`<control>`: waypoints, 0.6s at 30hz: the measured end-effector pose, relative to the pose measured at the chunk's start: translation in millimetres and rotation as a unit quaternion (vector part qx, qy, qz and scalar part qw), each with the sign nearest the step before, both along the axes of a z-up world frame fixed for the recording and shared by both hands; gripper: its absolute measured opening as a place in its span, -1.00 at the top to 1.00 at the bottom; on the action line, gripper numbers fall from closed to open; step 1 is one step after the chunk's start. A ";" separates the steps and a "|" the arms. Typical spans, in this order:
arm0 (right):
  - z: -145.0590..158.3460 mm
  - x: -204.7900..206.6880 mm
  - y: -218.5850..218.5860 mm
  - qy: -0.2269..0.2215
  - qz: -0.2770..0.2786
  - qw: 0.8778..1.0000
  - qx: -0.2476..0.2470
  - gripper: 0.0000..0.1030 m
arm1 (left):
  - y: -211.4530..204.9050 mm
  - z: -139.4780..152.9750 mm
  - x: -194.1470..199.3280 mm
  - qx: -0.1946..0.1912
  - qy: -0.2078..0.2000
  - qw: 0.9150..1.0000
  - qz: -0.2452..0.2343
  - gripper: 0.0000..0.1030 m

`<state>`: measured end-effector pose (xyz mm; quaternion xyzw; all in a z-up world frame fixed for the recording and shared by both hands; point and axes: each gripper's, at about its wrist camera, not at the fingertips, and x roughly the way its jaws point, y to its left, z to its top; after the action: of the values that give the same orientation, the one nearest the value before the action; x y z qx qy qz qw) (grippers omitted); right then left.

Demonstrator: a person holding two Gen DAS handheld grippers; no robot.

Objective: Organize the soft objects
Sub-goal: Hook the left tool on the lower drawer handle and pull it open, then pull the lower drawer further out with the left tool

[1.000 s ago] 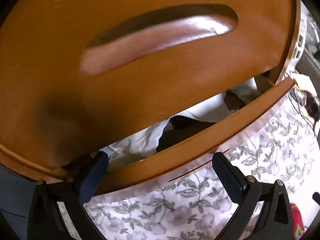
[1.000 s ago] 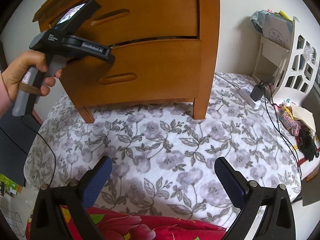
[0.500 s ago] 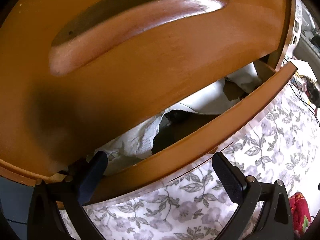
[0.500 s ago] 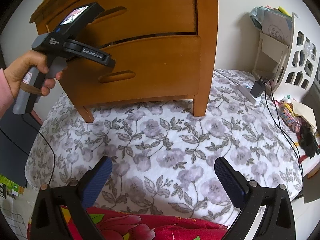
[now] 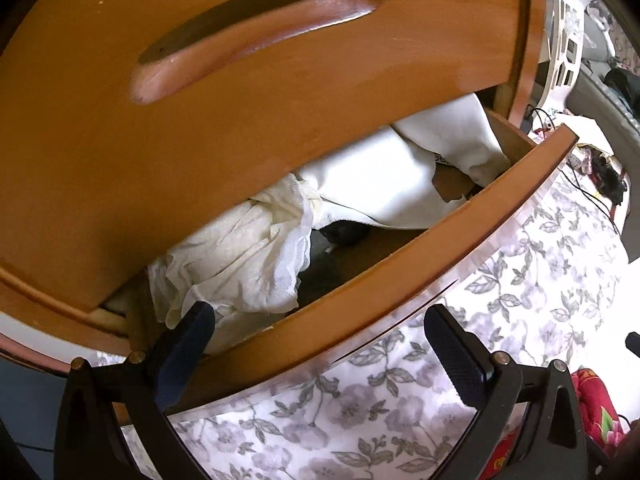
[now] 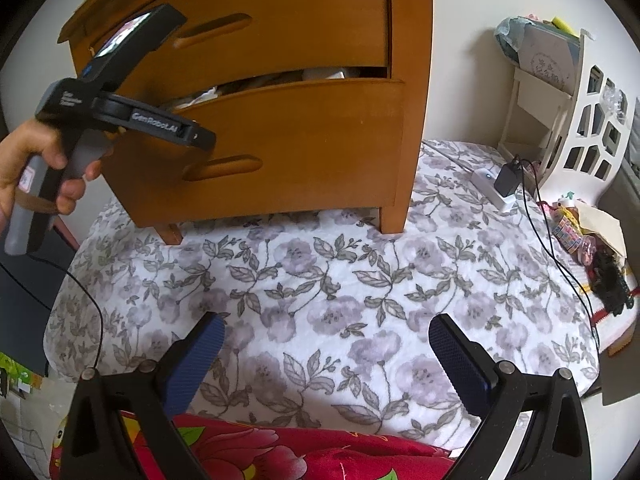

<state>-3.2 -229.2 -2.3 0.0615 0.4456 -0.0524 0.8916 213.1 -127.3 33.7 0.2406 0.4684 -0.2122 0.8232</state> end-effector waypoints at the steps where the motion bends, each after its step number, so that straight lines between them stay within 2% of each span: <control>1: 0.1 -0.6 0.4 0.000 -0.001 1.000 -0.001 -1.00 | -0.3 0.7 -1.1 0.002 0.000 1.000 -0.001 -1.00; 11: 2.3 -2.3 2.0 0.000 -0.005 1.000 -0.011 -1.00 | 1.0 18.9 -12.2 -0.013 0.003 1.000 -0.009 -1.00; 18: 4.1 -3.9 2.1 -0.001 -0.009 1.000 -0.016 -1.00 | 17.9 4.3 -6.8 -0.024 -0.006 1.000 -0.012 -1.00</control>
<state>-7.1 -227.1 1.8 0.0512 0.4434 -0.0678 0.8923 206.2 -109.4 38.0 0.2274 0.4556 -0.2317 0.8289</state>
